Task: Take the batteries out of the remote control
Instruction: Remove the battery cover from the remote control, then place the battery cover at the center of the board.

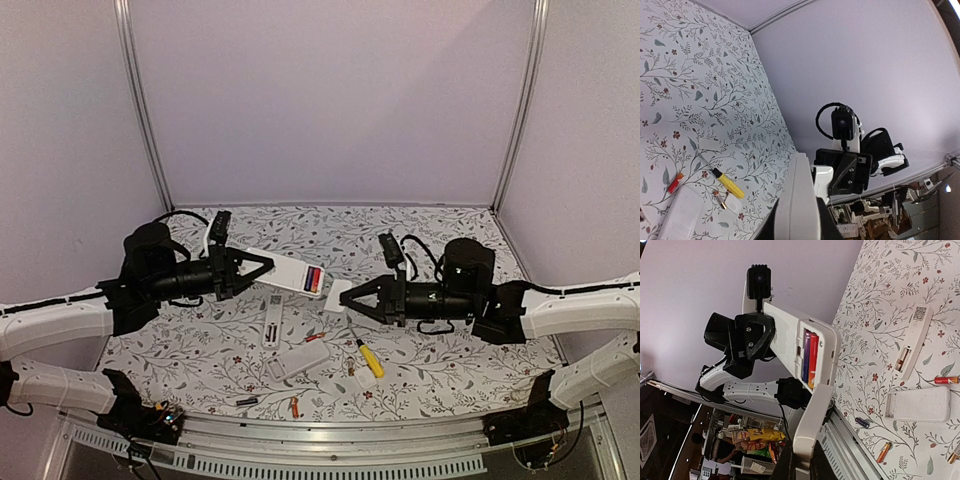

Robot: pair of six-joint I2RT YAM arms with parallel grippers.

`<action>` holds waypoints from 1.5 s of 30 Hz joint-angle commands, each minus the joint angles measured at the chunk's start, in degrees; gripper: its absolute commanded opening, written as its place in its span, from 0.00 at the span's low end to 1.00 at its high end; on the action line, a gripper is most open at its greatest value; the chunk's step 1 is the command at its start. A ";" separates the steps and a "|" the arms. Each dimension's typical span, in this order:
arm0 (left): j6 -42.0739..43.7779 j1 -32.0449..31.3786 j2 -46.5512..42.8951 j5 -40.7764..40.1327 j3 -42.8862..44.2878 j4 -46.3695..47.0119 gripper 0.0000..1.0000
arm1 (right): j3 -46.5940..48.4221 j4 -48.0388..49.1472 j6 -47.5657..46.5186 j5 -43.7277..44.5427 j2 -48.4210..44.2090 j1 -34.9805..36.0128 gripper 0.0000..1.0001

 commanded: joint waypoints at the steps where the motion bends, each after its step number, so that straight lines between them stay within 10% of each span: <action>1: 0.15 2.28 -1.63 1.32 -1.47 -0.28 0.00 | -0.88 -3.41 -0.22 2.90 -2.98 -0.53 0.00; 15: 3.02 3.86 -8.67 0.73 -5.74 -10.00 0.00 | 2.98 -38.81 -8.24 21.20 -5.07 -3.75 0.00; 31: 2.20 -0.60 -9.79 -1.13 -10.46 -13.77 0.00 | 9.22 -48.61 -9.73 31.26 10.92 -4.78 0.00; 39: 2.84 -3.97 -7.51 -2.26 -11.02 -13.93 0.00 | 12.18 -49.58 -11.32 31.35 13.93 -4.85 0.34; 45: 3.43 -6.16 -5.76 -2.74 -11.22 -13.96 0.00 | 11.56 -50.57 -13.52 30.26 12.43 -4.74 0.38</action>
